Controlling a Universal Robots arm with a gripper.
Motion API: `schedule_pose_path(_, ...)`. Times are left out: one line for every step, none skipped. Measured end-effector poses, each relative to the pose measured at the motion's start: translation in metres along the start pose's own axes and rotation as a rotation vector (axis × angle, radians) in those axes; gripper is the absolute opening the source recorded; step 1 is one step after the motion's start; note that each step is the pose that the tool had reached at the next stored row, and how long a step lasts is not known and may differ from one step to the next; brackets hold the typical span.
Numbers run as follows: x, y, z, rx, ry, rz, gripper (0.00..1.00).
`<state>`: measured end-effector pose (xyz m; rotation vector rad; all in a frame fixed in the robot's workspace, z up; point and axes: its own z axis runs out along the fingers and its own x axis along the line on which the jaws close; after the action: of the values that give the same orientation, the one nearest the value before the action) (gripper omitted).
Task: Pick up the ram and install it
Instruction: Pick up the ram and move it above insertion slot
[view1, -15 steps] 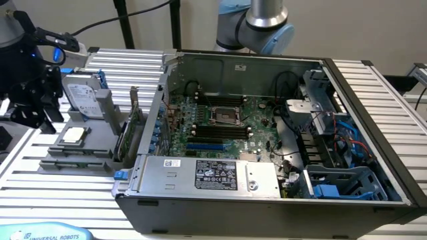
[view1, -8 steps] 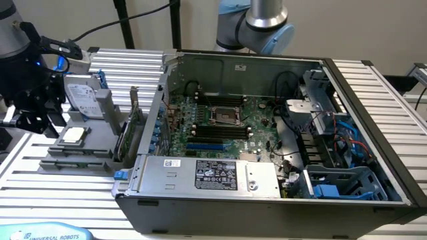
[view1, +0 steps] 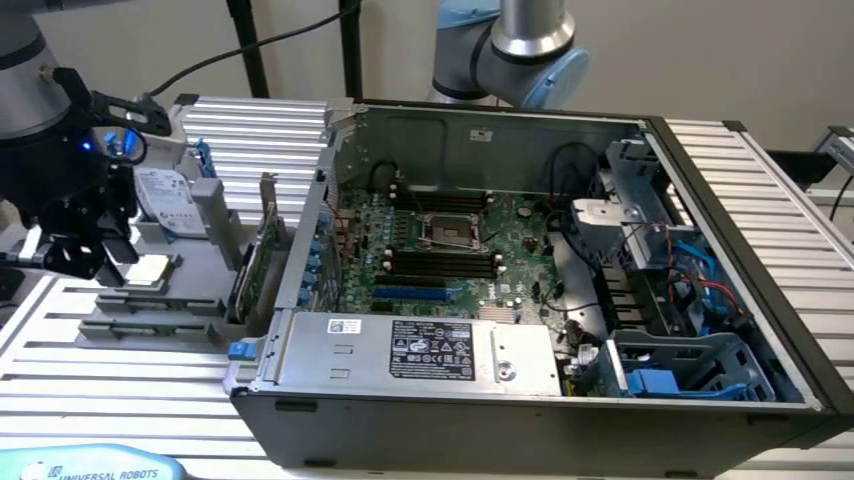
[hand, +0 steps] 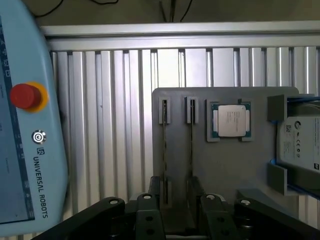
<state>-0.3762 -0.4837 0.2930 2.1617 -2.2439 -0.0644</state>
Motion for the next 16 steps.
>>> schedule_pose_path(0.0, -0.0001, 0.0018, 0.0, 0.0, 0.0, 0.36)
schedule_pose_path(0.0, -0.0002, 0.0037, 0.0001, -0.0001, -0.001, 0.36)
schedule_pose_path(0.001, -0.0003, 0.0056, 0.0, 0.0001, -0.001, 0.36)
schedule_pose_path(0.001, -0.0005, 0.0073, 0.0, 0.0001, -0.002, 0.36)
schedule_pose_path(0.001, -0.0005, 0.0091, 0.0, 0.0001, -0.002, 0.36)
schedule_pose_path(0.001, -0.0007, 0.011, 0.0, 0.0001, -0.003, 0.36)
schedule_pose_path(0.001, -0.0007, 0.0128, 0.0, 0.0002, -0.003, 0.36)
schedule_pose_path(0.002, -0.0008, 0.0146, -0.0001, 0.0002, -0.004, 0.36)
schedule_pose_path(0.002, -0.001, 0.0164, 0.0, 0.0002, -0.004, 0.36)
schedule_pose_path(0.002, -0.0011, 0.0182, 0.0, 0.0002, -0.005, 0.36)
schedule_pose_path(0.002, -0.0012, 0.02, 0.0, 0.0002, -0.005, 0.36)
schedule_pose_path(0.003, -0.0013, 0.0218, 0.0, 0.0002, -0.006, 0.36)
schedule_pose_path(0.003, -0.0014, 0.0235, -0.0002, 0.0003, -0.006, 0.36)
schedule_pose_path(0.003, -0.0015, 0.0255, -0.0001, 0.0003, -0.006, 0.36)
schedule_pose_path(0.003, -0.0016, 0.0273, -0.0001, 0.0003, -0.007, 0.36)
schedule_pose_path(0.004, -0.0017, 0.0291, 0.0, 0.0003, -0.007, 0.36)
